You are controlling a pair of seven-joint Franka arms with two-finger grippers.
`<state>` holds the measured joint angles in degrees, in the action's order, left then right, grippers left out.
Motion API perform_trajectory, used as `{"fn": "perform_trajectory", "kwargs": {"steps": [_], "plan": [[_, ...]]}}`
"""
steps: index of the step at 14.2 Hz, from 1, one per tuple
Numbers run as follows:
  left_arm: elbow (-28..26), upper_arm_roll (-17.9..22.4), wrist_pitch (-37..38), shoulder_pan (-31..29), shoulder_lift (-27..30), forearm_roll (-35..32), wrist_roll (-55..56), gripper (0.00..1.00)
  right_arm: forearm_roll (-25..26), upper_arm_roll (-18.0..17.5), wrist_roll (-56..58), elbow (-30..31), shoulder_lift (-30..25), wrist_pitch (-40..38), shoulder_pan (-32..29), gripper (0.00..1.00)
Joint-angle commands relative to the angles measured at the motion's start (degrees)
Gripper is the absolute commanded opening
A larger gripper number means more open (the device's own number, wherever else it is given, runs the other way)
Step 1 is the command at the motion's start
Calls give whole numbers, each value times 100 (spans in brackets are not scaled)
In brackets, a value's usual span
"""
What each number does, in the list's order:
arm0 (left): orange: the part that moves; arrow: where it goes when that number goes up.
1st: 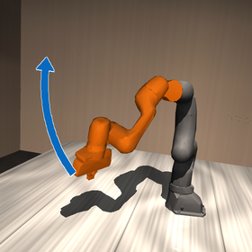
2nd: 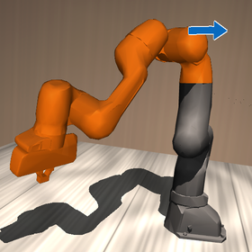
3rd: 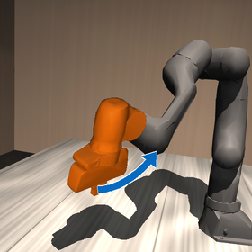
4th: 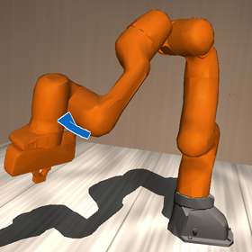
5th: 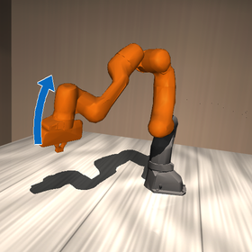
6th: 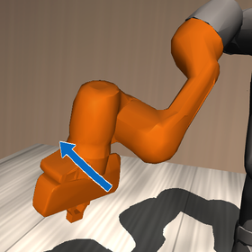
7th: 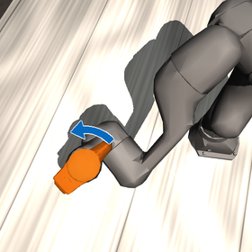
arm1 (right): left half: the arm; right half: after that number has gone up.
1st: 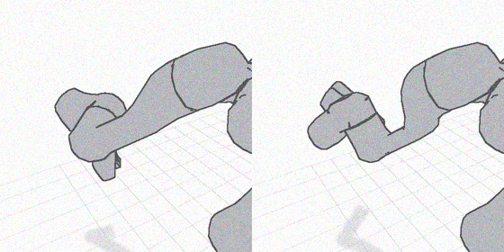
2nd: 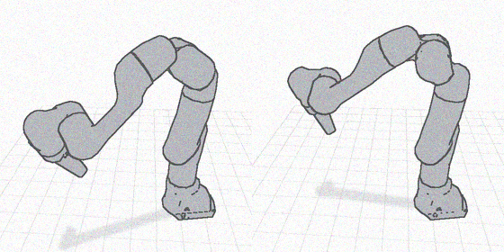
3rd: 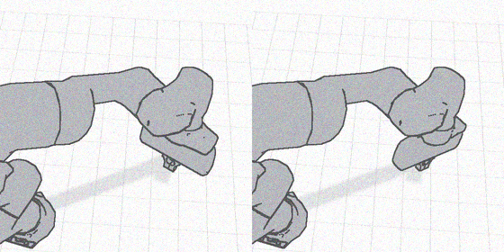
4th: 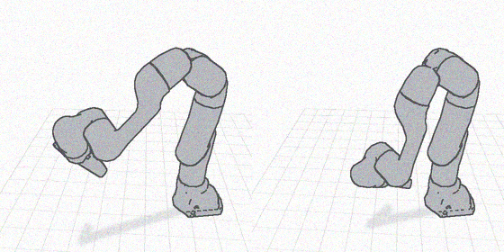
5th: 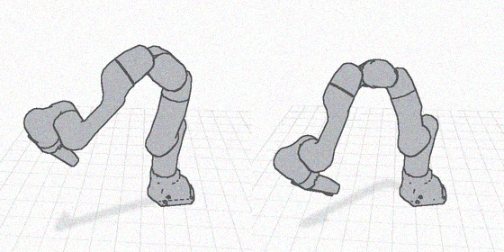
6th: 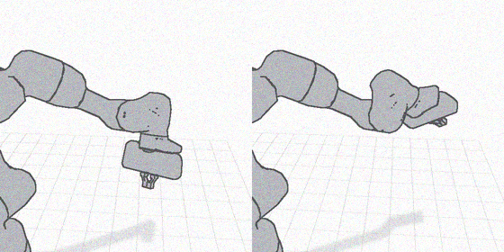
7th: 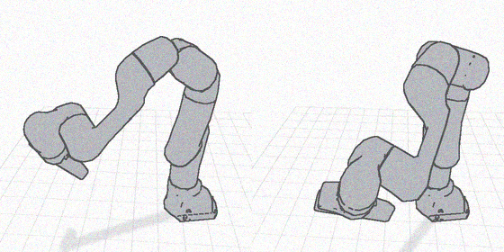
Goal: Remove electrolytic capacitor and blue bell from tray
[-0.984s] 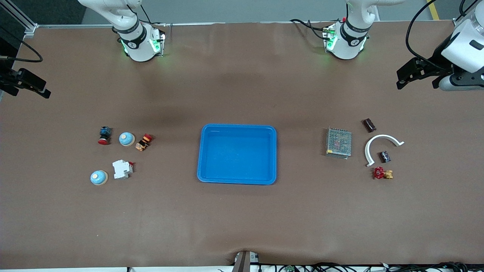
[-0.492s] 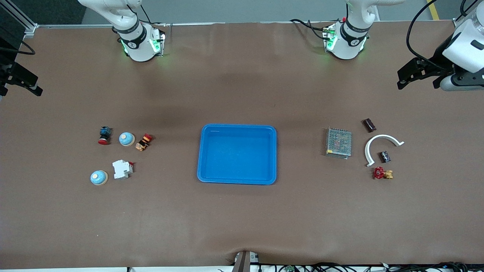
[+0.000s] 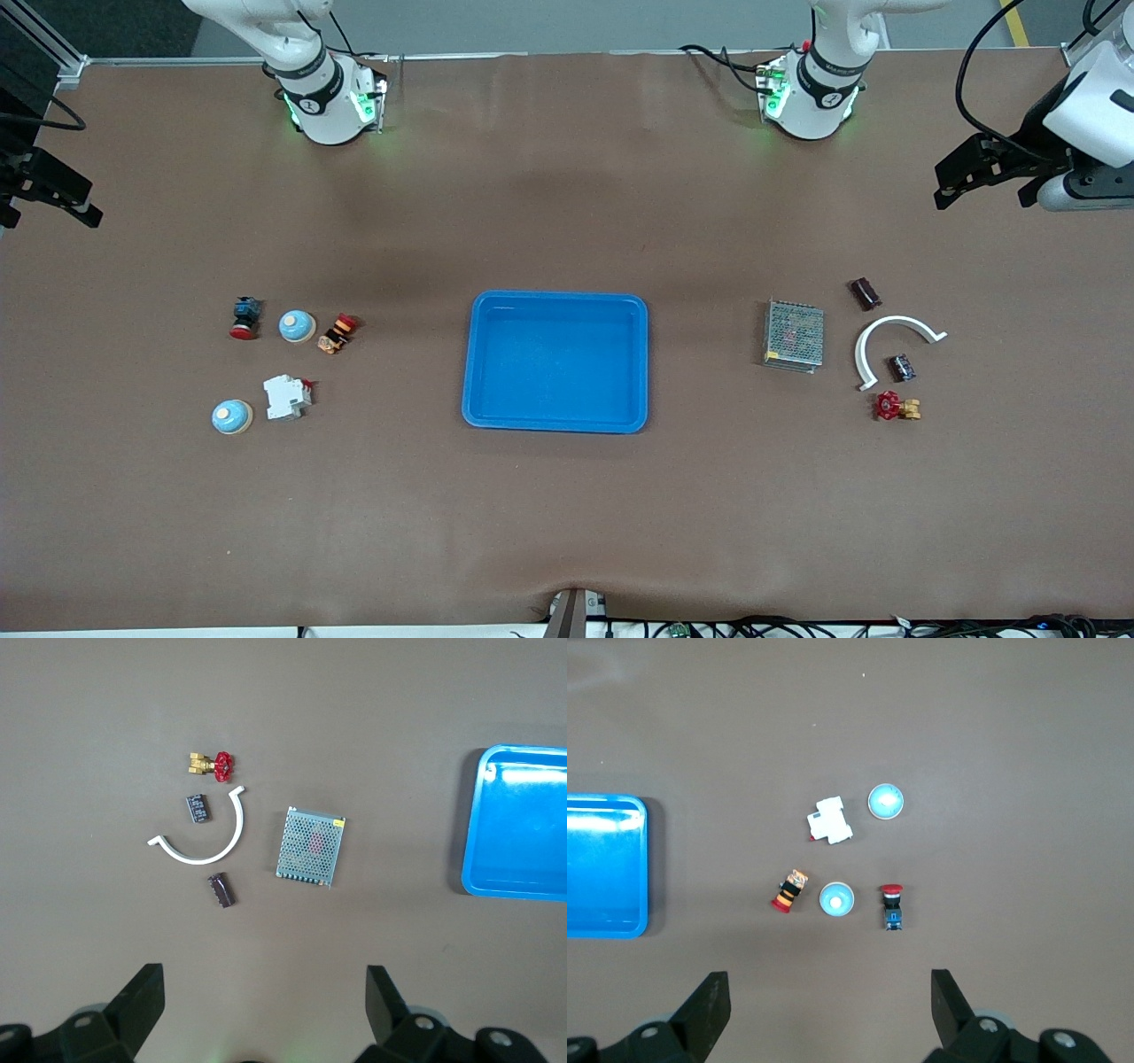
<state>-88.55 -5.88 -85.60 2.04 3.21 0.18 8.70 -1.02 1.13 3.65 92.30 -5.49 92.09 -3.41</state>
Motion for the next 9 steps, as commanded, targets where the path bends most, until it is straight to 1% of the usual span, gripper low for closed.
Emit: {"fn": "perform_trajectory", "kwargs": {"steps": [1,9], "plan": [[119,-27,17,-55,-48,35,-123,100,102,-16,-40,-54,-13,29,-1,100],[110,-1,61,-55,-48,18,-97,100,102,-25,-40,-45,-13,2,7,100]]}}
